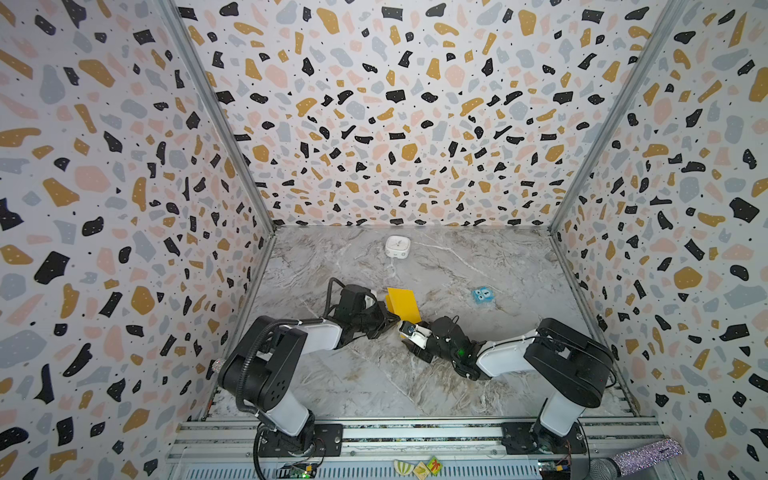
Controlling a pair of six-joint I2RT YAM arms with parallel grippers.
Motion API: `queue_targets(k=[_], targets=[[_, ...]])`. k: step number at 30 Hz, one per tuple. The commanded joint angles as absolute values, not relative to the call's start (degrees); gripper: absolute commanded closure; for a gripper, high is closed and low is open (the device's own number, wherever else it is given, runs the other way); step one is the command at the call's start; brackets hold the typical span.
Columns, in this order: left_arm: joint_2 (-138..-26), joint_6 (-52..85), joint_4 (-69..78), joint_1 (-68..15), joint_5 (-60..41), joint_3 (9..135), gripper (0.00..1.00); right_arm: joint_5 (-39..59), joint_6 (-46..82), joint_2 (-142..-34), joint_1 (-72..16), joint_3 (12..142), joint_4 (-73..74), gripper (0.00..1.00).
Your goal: Fold a paper plane with a square sheet of paper (pick it up from the middle)
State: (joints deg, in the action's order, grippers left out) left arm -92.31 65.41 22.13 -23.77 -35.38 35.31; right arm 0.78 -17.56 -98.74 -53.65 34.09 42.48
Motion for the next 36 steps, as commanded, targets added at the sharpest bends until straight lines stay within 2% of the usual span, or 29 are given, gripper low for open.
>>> queue_targets(k=[1, 9, 14, 18, 23, 28, 36], targets=[[-91.60, 65.46, 23.21, -23.59, -34.92, 34.46, 0.97, 0.06, -18.54, -97.76, -53.80, 34.84, 45.20, 0.55], [-91.61, 65.13, 22.77, -23.56, -34.75, 34.46, 0.91, 1.99, -18.72, -97.03, -53.79, 34.03, 44.81, 0.85], [-90.79, 59.92, 16.82, -21.76, -32.05, 35.36, 0.70, 5.12, -16.98, -95.89, -53.86, 34.10, 41.61, 0.97], [-88.95, 49.23, 6.55, -17.70, -26.62, 37.39, 0.59, 7.96, -12.86, -94.66, -53.74, 33.68, 37.55, 0.98], [-84.40, 41.59, -0.82, -16.46, -23.49, 41.57, 0.55, 13.81, -6.65, -93.43, -53.79, 33.91, 31.77, 0.97], [-81.05, 40.00, 0.97, -17.51, -24.36, 41.75, 0.55, 20.09, -0.50, -93.88, -53.71, 33.53, 30.40, 0.97], [-88.77, 37.56, 0.17, -24.19, -23.73, 44.93, 0.63, 22.63, 2.82, -94.52, -53.78, 33.13, 32.10, 0.97]])
